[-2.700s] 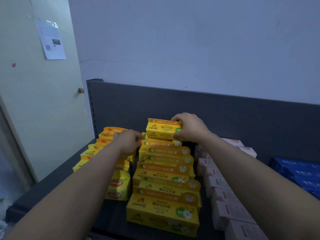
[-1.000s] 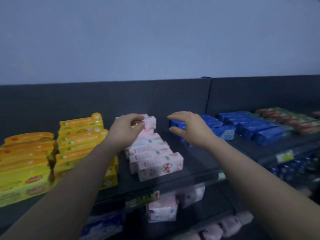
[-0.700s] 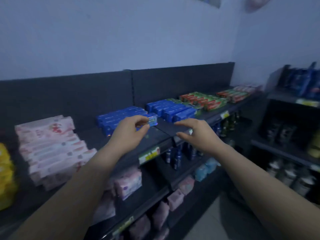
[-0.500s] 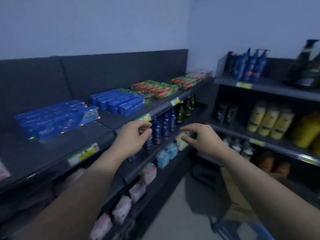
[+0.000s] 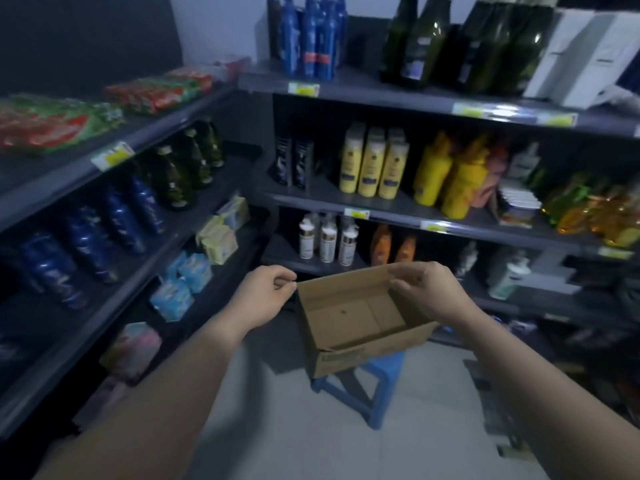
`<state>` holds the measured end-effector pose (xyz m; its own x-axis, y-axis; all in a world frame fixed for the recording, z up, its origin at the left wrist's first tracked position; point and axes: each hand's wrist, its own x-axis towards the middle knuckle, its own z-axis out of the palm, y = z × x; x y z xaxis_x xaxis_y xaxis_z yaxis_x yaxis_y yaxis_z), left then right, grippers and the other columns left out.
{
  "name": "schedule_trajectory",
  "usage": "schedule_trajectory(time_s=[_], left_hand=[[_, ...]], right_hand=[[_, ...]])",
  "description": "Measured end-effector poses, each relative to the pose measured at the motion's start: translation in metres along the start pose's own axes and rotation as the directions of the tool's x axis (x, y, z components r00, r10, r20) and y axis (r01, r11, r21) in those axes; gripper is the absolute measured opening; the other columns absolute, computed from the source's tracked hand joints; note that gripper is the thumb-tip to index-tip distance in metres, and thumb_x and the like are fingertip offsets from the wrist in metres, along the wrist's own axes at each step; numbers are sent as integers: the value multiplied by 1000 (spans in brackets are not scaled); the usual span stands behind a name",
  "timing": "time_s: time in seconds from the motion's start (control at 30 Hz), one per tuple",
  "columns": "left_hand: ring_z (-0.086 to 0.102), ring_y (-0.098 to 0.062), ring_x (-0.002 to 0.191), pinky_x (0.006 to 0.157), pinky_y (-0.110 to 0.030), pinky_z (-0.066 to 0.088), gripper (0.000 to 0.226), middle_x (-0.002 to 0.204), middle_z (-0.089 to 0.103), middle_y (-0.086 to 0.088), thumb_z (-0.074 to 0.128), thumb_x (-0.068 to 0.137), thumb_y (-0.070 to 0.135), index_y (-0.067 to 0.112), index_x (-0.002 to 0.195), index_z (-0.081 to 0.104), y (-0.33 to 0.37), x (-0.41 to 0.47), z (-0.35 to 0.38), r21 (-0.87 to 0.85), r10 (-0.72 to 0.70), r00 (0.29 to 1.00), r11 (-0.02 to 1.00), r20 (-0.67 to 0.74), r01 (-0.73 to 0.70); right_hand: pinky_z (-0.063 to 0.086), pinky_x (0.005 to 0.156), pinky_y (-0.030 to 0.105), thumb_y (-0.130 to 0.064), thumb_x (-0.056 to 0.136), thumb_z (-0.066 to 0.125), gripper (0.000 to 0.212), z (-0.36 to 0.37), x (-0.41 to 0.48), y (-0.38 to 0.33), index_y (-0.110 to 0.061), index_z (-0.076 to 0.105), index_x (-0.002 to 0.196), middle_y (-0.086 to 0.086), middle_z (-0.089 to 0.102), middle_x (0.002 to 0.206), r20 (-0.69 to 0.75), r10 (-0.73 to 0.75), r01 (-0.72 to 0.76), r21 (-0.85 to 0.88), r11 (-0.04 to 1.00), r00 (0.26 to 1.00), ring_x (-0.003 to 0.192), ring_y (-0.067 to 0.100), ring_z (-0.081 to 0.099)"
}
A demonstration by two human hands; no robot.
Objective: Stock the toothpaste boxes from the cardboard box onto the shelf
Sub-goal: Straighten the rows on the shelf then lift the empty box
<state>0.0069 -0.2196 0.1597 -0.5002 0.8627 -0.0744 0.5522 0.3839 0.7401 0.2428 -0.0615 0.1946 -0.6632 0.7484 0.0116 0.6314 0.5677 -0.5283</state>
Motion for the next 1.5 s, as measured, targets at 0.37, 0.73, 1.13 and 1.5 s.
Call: schedule_trajectory(time_s=[0.37,0.73,1.13,1.5], left_hand=[[62,-13,103,88,-22,45,23,107,66,0,59,93,19,12,114,66,-36,174,120,-16,-97,953,994,288,106],[58,-15,112,101,-34,44,24,118,65,2,62,91,26,20,113,66,-93,294,234,112,-258,821,966,509,234],[56,-17,113,83,-21,41,38,123,62,-5,65,89,17,10,125,58,-155,311,394,209,-373,652,925,660,318],[62,-18,101,86,-32,51,24,112,68,-5,62,91,25,13,111,68,-203,303,442,317,-418,664,908,621,275]], right_hand=[[39,81,16,-15,86,66,24,45,96,143,-15,72,110,-3,69,114,39,351,-353,99,930,936,101,9,61],[48,96,31,-13,85,68,26,124,180,251,-9,71,110,5,70,114,189,553,-573,75,816,812,105,21,64],[33,74,9,-14,88,66,26,216,227,374,-13,71,114,3,69,113,360,441,-471,-3,882,822,94,10,59],[39,95,18,-9,77,76,39,262,240,417,-20,70,115,0,64,123,590,384,-446,-46,894,710,111,11,57]])
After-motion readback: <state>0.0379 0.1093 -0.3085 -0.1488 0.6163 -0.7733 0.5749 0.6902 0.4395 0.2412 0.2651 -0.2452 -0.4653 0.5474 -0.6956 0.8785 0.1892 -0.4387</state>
